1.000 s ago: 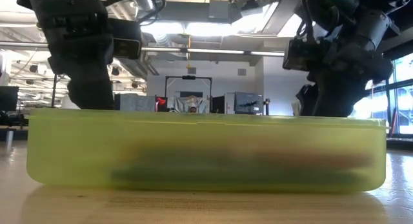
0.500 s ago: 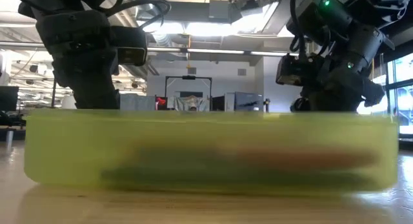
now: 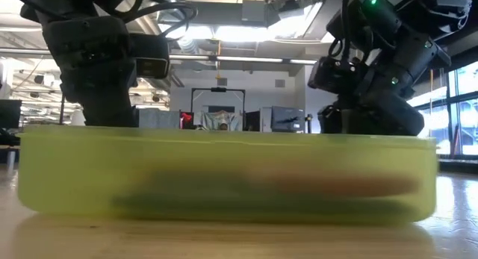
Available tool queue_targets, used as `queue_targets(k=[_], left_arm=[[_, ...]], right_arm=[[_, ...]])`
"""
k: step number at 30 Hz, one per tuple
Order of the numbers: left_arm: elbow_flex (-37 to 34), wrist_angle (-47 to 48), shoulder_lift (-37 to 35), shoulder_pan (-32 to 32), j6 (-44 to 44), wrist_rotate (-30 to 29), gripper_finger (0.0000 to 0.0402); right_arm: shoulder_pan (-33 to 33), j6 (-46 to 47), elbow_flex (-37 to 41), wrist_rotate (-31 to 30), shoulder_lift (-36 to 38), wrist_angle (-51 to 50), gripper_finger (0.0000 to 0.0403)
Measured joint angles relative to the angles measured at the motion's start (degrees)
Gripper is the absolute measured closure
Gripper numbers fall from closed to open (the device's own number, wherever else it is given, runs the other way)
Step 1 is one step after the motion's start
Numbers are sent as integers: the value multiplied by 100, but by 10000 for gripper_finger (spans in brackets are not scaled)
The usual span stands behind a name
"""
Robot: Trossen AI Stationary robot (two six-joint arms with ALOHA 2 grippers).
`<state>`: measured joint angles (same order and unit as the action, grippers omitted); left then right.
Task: Pick & place school supplies into a supply box
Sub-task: Close the yellow supply box
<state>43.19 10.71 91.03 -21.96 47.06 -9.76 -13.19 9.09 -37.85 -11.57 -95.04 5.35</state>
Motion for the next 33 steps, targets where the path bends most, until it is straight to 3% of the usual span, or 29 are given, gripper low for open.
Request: queue_targets(k=[15,33], left_arm=[[-5,47,3,-2,132,12,91],[-3,228,3,2,176,-129,91]], right_arm=[[-215,-1316,0,-729,4,233,115],[-337,-1979,-6,-660,11,1316,115]])
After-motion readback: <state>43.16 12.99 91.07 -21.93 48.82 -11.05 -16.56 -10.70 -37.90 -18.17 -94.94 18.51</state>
